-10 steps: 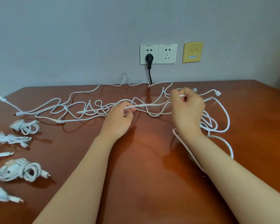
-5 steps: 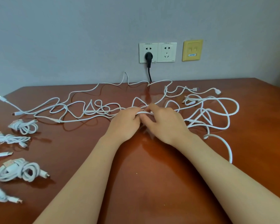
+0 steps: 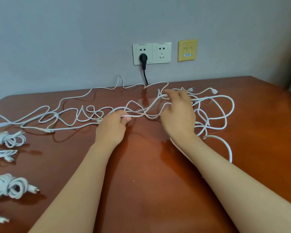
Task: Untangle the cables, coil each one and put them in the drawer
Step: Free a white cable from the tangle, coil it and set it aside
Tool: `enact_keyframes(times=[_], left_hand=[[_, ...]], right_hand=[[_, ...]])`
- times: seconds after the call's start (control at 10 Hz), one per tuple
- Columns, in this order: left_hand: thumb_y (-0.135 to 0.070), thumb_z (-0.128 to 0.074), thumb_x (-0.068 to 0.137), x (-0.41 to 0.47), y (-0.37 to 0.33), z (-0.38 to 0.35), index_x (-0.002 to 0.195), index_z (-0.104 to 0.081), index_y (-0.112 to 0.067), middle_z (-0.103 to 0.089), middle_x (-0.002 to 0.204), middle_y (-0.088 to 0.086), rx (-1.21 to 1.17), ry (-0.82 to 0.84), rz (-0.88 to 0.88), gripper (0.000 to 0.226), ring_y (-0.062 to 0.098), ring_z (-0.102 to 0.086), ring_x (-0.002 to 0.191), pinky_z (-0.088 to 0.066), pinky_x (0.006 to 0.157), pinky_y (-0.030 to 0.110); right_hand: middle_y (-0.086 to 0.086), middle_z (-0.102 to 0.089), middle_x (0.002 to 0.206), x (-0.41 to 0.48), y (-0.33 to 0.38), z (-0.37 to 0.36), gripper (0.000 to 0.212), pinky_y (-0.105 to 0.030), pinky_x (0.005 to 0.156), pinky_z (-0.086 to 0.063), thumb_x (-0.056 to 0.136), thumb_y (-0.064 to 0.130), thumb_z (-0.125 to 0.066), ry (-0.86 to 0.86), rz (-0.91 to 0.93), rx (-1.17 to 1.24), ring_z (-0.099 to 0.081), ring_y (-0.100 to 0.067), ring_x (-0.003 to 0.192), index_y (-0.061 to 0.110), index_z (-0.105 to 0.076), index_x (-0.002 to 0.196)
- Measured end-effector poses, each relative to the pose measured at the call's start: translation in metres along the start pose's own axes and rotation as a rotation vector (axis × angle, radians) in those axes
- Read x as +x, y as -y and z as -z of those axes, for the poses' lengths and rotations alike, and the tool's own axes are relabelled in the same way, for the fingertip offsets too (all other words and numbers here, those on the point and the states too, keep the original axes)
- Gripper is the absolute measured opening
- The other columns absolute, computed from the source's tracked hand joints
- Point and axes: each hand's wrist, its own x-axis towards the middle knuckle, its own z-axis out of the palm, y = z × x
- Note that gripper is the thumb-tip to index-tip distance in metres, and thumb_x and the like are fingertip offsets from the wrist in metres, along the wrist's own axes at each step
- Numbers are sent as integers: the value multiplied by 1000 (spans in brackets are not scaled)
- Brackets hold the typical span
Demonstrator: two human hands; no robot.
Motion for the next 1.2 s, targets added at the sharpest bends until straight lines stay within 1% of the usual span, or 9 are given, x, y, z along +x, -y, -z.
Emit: enact_keyframes(times=[0.2,0.3,0.4,0.6,0.7,0.8,0.9,1.0,1.2], left_hand=[[-32,-53,91,-9,-16,1,71,-66,-32,-57,59,-9,-125,81,-161,24,20,-58,75,-46,71,34],[-27,-55,92,-13,-25,9,62,-65,-27,-59,49,-11,-280,297,-105,32,10,-42,38,-37,46,24],[-20,-51,92,-17,-33,20,89,-69,-16,-74,75,-5,-357,595,24,19,9,-28,31,-31,46,19],[-17,-47,96,-14,-43,21,118,-59,-8,-62,119,23,-280,875,95,26,1,-50,37,-36,36,12],[-19,-51,93,-16,-48,19,93,-61,-24,-64,118,18,-268,911,73,12,6,-56,51,-40,42,16],[-20,-42,97,-21,-55,17,84,-59,-19,-70,104,11,-434,863,188,21,6,-59,50,-40,39,14],[-25,-37,100,-18,-52,9,87,-53,-11,-70,68,5,-633,675,323,25,7,-60,42,-41,36,13],[-31,-45,98,-10,-43,4,89,-51,-10,-62,67,7,-664,433,346,24,9,-60,42,-46,39,15],[-30,-33,102,-10,-41,4,98,-61,-12,-65,92,4,-898,536,333,34,14,-63,83,-51,72,20]], right_hand=[[-14,-61,110,-6,9,-8,54,-44,89,-35,62,25,-32,-32,447,-274,-58,-32,100,14,-68,101],[-15,-59,92,-2,6,-5,28,-33,67,-36,73,21,-43,0,370,-318,-59,-34,78,11,-67,80],[-12,-53,105,7,-8,1,21,-30,64,-31,92,15,-46,129,201,-280,-56,-34,92,10,-63,103],[-7,-58,86,2,-10,-4,14,-28,58,-28,89,14,-55,-50,282,-83,-59,-31,76,13,-69,93],[0,-57,77,3,-9,-2,15,-27,57,-35,86,18,-56,-76,290,69,-56,-22,68,13,-70,89],[14,-49,76,4,-8,-5,15,-25,61,-36,87,19,-56,-63,275,196,-46,-5,64,13,-69,91],[21,-50,65,4,-6,-5,11,-16,59,-33,89,15,-57,-46,185,329,-48,3,57,15,-68,89],[17,-49,51,4,0,-3,14,-14,53,-31,90,15,-57,-9,39,486,-44,1,49,24,-63,82],[10,-48,55,1,7,-2,25,-11,49,-31,92,11,-56,-36,-98,666,-41,1,45,28,-55,73]])
